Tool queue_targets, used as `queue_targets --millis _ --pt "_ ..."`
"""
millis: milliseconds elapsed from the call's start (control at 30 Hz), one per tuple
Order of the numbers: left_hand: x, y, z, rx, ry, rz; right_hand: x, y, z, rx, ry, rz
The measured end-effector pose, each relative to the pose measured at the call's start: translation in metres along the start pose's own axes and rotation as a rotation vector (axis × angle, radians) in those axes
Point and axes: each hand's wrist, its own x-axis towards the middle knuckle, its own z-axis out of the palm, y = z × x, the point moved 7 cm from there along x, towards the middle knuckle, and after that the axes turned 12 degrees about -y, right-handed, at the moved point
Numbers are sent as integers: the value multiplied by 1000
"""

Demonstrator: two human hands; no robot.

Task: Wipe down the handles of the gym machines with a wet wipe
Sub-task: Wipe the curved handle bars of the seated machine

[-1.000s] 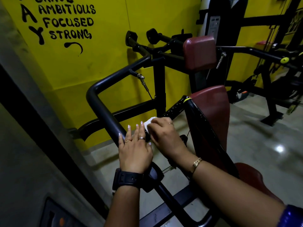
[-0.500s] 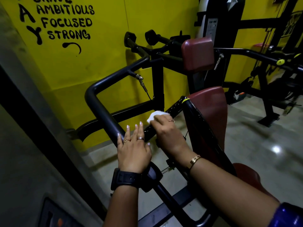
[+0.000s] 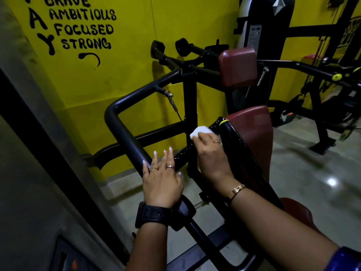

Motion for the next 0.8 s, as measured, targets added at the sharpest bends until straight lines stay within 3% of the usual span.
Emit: queue_targets --millis 133,300,367,567,667,800 --pt "1 -1 2 9 -3 -5 -9 11 -12 -9 61 62" --pt "2 0 1 16 0 -11 -20 -45 22 29 -95 -266" --pt "2 0 1 14 4 -13 -15 -50 23 28 -79 -294" --pt "1 -1 2 8 -1 -10 -3 5 -7 -24 56 -23" --pt "2 -1 2 11 -4 -9 -13 2 0 29 37 7" --pt "3 -2 3 13 2 -18 -21 -45 20 93 -64 -266"
